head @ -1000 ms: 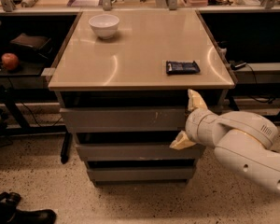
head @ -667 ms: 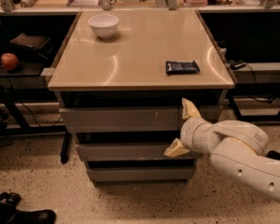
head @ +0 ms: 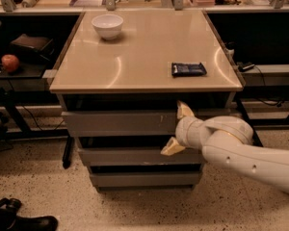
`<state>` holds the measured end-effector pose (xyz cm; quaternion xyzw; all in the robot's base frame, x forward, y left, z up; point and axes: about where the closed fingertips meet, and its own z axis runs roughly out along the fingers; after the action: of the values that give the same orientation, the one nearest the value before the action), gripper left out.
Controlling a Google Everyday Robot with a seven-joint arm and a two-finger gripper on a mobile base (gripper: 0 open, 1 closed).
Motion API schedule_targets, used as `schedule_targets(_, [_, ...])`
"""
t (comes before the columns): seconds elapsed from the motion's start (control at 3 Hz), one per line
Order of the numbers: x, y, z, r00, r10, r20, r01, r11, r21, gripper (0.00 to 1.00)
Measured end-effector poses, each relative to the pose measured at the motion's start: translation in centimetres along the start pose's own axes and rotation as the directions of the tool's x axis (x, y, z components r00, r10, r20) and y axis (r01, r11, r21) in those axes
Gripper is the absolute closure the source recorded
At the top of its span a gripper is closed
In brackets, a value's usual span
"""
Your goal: Open top drawer
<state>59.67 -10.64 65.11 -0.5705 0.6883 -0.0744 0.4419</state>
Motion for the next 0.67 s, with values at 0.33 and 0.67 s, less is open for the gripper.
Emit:
schedule_targets(0.33, [-1.0,-5.8,4.4,0.997,-0.057,-0.048,0.059,0.9975,0.038,0.00])
schedule_targets(0.67, [-0.6,-4.1,6.1,0.999,-0.035,-0.027,0.036,0.9993,0.007,0.00])
